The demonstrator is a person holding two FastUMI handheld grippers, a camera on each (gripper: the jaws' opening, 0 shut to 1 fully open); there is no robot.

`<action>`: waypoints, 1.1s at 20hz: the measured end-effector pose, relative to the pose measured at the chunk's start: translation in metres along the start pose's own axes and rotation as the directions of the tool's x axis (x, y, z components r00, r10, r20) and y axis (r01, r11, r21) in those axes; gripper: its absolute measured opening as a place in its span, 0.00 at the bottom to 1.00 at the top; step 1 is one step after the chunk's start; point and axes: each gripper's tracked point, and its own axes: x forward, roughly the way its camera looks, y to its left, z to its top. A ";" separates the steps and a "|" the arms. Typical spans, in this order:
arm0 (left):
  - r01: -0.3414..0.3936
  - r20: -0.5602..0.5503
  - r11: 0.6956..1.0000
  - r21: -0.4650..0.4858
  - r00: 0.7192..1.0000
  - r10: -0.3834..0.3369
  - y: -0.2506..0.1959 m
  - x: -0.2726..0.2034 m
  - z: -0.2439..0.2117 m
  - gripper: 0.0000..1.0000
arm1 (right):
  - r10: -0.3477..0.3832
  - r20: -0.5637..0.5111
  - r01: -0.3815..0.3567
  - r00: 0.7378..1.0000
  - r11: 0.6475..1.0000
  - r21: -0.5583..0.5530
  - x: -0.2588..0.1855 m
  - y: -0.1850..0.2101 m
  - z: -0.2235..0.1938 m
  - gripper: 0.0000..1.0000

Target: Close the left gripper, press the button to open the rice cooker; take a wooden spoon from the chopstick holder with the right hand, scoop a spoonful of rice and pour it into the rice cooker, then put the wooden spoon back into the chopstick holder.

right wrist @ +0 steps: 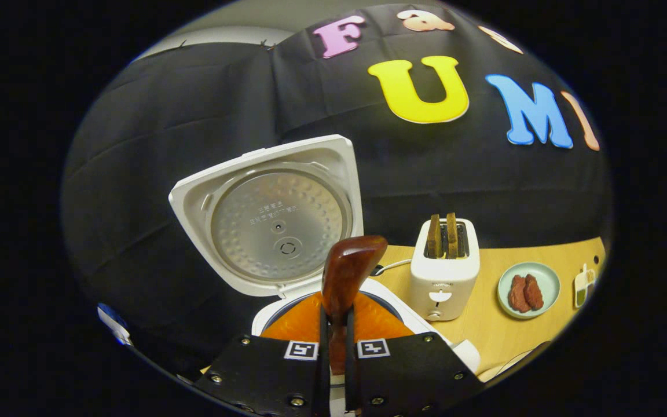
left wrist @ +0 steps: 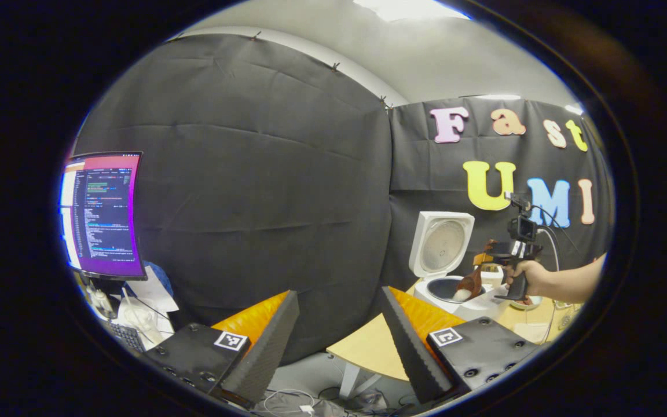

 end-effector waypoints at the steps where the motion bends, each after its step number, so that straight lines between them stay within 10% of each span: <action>1: 0.001 -0.003 1.000 -0.001 1.000 -0.001 0.000 0.000 0.000 0.98 | -0.001 0.011 0.002 1.000 0.999 -0.051 -0.001 0.001 0.003 0.10; 6: 0.008 0.002 1.000 -0.008 1.000 -0.008 0.000 -0.003 0.001 1.00 | -0.012 0.103 0.041 0.995 0.958 -0.282 -0.013 0.008 0.026 0.10; 14: 0.008 0.013 1.000 0.010 1.000 -0.008 0.000 -0.003 0.004 1.00 | 0.027 0.221 0.128 0.975 0.744 -0.656 -0.024 0.018 0.048 0.10; 22: 0.027 0.023 1.000 0.010 0.999 -0.027 -0.002 -0.001 0.006 0.98 | 0.007 0.112 0.027 0.994 0.954 -0.299 -0.031 0.006 0.042 0.10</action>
